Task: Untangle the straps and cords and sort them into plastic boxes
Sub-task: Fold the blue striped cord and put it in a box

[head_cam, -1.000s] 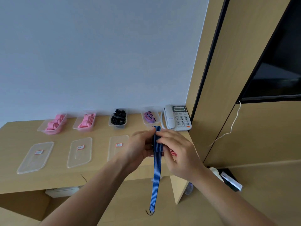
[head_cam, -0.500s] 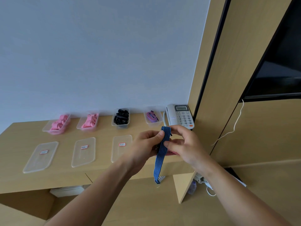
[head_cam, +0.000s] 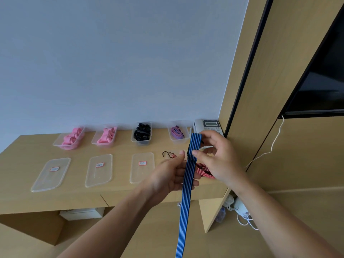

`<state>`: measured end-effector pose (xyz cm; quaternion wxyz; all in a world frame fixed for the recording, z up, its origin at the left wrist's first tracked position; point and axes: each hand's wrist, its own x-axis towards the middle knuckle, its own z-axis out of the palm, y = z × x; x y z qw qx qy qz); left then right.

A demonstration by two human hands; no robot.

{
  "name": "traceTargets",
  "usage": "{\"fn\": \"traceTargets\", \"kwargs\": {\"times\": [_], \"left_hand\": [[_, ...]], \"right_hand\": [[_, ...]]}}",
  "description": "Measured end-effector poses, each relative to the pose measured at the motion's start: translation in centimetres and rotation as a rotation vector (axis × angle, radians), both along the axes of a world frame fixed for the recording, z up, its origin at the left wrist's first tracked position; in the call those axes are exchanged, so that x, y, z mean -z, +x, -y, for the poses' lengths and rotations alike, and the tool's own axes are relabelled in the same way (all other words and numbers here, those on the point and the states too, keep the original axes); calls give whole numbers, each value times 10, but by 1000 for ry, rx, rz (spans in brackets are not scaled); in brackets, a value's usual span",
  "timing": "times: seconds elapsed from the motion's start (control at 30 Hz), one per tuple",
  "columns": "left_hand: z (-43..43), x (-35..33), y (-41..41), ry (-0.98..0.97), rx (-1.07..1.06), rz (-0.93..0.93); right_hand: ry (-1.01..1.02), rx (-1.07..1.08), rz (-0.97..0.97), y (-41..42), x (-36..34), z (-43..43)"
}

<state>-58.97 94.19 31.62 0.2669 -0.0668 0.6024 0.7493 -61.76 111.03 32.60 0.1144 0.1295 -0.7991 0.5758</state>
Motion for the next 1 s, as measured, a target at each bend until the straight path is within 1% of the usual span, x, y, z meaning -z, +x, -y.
{"fn": "traceTargets", "kwargs": {"times": [0.13, 0.23, 0.27, 0.37, 0.43, 0.5, 0.57, 0.63, 0.67, 0.73, 0.83, 0.9, 0.93, 1.0], "left_hand": [[0, -2, -4, 24, -14, -2], [3, -4, -9, 99, -68, 14], [5, -5, -11, 122, -91, 17], [8, -4, -16, 155, -130, -5], [10, -4, -20, 186, -135, -16], [12, -4, -21, 225, -138, -27], [12, -4, -21, 263, -121, -51], [10, -3, -20, 283, -84, -83], [9, -3, -20, 288, -69, -100], [10, -3, -20, 266, -56, -141], [13, -4, -22, 213, -35, -201], [13, -4, -21, 197, -27, -217], [14, -4, -21, 195, -31, -221], [15, -2, -22, 194, -45, -207]], "right_hand": [[98, 5, -221, 9, 6, 7], [223, -2, -411, 16, 14, 11], [243, -18, -448, 18, 17, 12], [267, -100, -469, 23, 23, 12], [300, -154, -449, 25, 27, 8], [282, -172, -422, 26, 28, 5], [210, -117, -421, 25, 26, 6], [169, 2, -453, 23, 23, 8], [155, 51, -445, 22, 21, 9], [108, 70, -320, 19, 16, 10], [136, -42, 19, 12, 7, 7], [114, -156, 172, 7, 4, 4], [101, -169, 180, 5, 3, 3], [100, -126, 118, 6, 1, 3]]}}
